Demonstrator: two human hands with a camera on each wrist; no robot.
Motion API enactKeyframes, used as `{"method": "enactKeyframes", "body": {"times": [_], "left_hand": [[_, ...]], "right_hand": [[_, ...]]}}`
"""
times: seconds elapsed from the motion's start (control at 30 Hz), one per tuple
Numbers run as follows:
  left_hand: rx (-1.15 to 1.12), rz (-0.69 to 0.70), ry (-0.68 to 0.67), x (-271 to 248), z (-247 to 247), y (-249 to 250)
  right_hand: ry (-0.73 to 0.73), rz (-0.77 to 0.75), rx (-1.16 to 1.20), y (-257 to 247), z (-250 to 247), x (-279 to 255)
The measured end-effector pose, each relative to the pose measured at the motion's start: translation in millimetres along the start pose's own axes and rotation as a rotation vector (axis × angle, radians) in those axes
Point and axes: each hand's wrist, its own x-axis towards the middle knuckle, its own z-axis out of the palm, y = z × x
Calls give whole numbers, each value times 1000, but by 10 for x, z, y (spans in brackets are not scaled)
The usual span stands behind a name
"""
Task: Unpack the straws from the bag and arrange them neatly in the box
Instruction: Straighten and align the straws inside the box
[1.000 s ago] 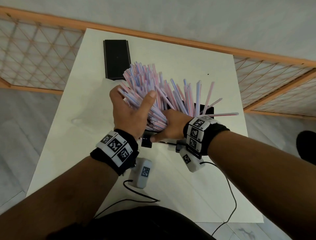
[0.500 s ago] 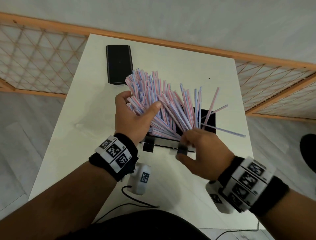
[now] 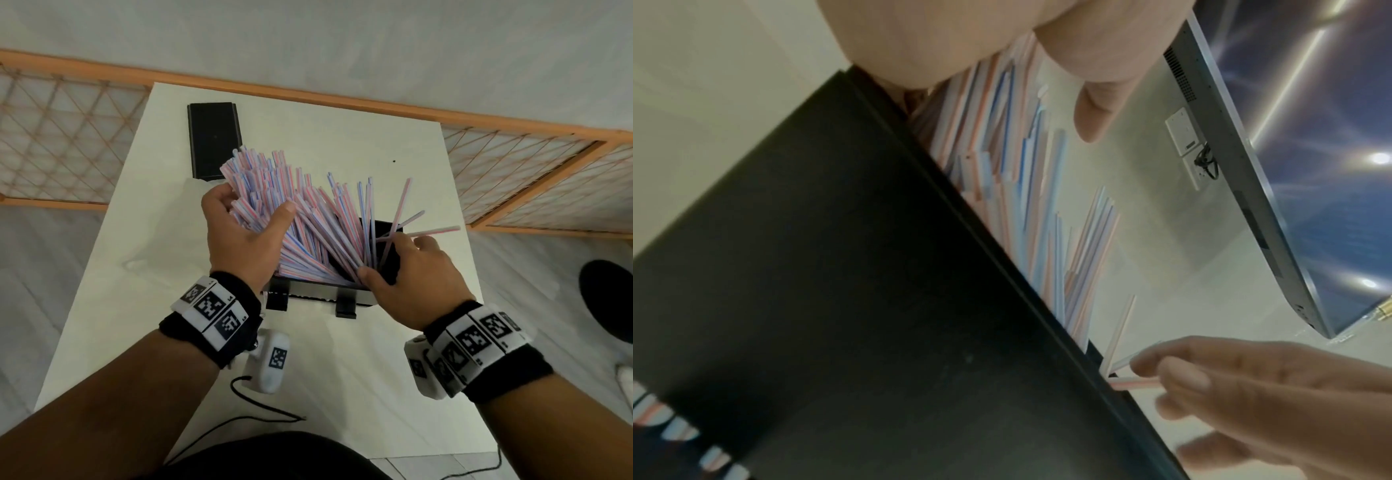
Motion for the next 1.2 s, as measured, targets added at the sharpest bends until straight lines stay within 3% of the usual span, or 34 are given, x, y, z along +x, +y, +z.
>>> {"method": "enactKeyframes", "body": {"times": [0.13, 0.3, 0.4, 0.6, 0.87, 1.0, 1.13, 1.2], "left_hand": [[-54, -28, -15, 1, 19, 74], [-190, -176, -28, 41, -1, 100], [-296, -248, -50, 110, -26, 171], [-388, -238, -96, 131, -26, 227], [-445, -253, -71, 79, -27, 194], [-468, -257, -68, 92, -26, 154], [-496, -292, -74, 185, -59, 81], [-456, -323, -128, 356, -80, -220]], "right_hand": [[48, -16, 98, -91, -60, 155], [-51, -3, 241, -166, -119, 391], [-78, -84, 243, -241, -139, 451], [-25, -395, 276, -575, -140, 389], [-70, -508, 309, -836, -14, 513], [-131, -493, 235, -895, 83, 509], [-29, -506, 430, -869, 17, 493], [-65, -515, 506, -851, -9, 491]]}}
